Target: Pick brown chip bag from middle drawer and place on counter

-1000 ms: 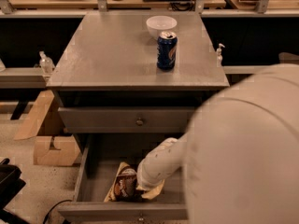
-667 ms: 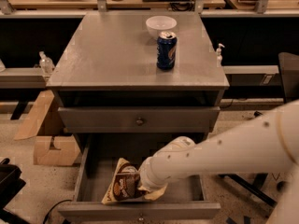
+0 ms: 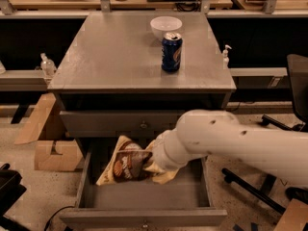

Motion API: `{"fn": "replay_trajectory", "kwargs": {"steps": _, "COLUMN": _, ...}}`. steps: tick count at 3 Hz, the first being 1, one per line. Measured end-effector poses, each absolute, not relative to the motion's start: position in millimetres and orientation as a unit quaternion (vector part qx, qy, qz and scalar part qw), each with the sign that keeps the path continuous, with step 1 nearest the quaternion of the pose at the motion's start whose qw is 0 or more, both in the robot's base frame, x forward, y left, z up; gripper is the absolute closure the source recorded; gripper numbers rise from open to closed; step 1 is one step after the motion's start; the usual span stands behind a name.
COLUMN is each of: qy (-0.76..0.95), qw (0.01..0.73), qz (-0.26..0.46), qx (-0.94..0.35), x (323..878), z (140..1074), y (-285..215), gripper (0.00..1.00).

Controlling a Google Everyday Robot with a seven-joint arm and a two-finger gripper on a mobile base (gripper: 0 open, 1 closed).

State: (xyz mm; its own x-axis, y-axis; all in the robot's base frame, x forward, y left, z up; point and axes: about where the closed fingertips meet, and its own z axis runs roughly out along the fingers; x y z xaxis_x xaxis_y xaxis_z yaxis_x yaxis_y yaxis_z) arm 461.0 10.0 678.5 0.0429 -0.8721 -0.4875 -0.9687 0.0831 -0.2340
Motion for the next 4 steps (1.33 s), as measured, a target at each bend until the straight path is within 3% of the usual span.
{"fn": "replay_trajectory", "kwargs": {"steps": 2, "qy": 0.713, "qw": 0.267, "qz": 0.102, "qx": -0.640, "x": 460.5, "z": 807.5, "y": -56.2, "gripper": 1.00}}
{"fn": "replay_trajectory", "kwargs": {"steps": 4, "qy": 0.703, "qw": 0.268, "qz": 0.091, "qx": -0.652, "x": 472.8, "z": 826.5, "y": -46.1, "gripper": 1.00}}
